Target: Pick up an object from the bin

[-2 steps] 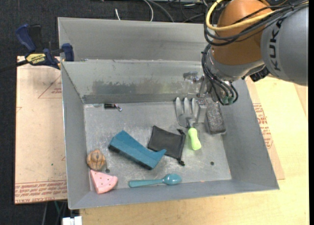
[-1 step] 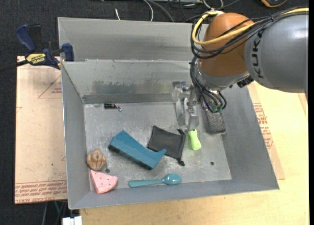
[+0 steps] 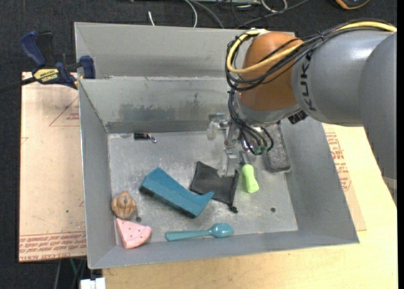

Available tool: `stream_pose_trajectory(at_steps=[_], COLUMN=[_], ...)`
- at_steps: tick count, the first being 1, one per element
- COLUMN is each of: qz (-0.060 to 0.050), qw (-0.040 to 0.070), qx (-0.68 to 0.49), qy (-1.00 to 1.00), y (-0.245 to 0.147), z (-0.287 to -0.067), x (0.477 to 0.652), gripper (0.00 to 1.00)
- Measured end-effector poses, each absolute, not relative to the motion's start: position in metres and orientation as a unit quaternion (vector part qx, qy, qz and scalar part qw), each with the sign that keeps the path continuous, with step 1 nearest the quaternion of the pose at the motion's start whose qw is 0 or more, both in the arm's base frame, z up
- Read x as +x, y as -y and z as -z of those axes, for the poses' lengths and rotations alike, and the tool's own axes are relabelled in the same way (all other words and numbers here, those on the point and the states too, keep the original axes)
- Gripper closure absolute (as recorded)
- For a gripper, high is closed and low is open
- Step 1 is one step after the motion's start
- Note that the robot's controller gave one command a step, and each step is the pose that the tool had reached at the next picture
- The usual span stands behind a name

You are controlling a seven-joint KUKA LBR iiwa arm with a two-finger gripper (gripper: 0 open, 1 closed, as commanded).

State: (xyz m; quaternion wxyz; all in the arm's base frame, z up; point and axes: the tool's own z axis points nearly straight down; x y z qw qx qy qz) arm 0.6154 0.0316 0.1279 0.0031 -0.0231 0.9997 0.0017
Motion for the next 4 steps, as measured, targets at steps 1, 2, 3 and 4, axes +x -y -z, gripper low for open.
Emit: stream_pose_trajectory(at_steps=[1,2,3,4], qz=[-0.001,0.000,0.002,0.002], qw=[0.003,0.007,0.011,0.011], qx=[-0.164,-0.220,-0.340,-0.340], qy=[-0.987,-0.976,-0.940,-0.940], y=[-0.017,0.011,0.013,0.013], z=[-0.154,-0.090,-0.071,-0.071], x=[0.611,0.611,0.605,0.605], gripper=[0.00,0.00,1.00,1.00])
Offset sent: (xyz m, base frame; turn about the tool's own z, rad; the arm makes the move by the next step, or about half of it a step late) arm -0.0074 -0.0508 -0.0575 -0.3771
